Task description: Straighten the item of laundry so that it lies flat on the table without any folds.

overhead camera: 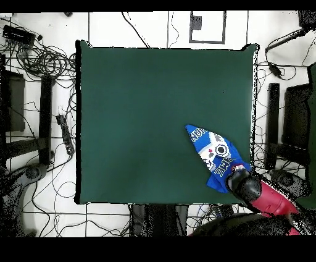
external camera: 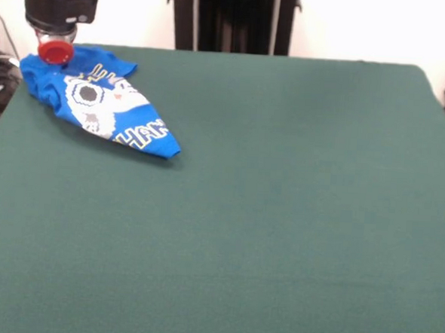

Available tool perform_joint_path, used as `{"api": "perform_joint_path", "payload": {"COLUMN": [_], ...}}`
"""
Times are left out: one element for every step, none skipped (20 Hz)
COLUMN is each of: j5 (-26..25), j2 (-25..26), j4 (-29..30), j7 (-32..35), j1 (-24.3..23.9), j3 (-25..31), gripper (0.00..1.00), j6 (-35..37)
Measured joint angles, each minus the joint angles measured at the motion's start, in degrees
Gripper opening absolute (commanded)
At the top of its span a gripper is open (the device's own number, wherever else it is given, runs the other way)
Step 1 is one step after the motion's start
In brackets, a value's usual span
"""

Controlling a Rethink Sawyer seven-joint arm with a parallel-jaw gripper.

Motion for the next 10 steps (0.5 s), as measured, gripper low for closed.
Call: {"api": "perform_joint_path", "payload": {"j5": [0.61, 1.52, 2.35, 3.17, 4.0, 4.53, 5.44, 5.52, 5.6, 5.68], "j2": [0.18, 0.55, 0.91, 1.28, 1.64, 1.93, 2.42, 2.49, 2.57, 2.64], "j4": [-0.01, -0.03, -0.02, -0.01, 0.0, 0.01, 0.03, 0.06, 0.08, 0.1], "j7": [0.0, 0.0, 0.0, 0.0, 0.0, 0.0, 0.0, 0.0, 0.0, 0.0], "j1": [0.35, 1.09, 1.88, 2.68, 3.48, 4.06, 5.15, 5.35, 5.55, 5.75], "j3": [-0.33, -1.01, -1.69, -2.37, -3.04, -3.51, -4.4, -4.52, -4.65, -4.78], "gripper": [0.0, 0.0, 0.0, 0.0, 0.0, 0.0, 0.0, 0.0, 0.0, 0.0], "j6": [-0.06, -0.26, -0.63, -1.0, -1.37, -1.67, -2.22, -2.36, -2.5, -2.64]}}
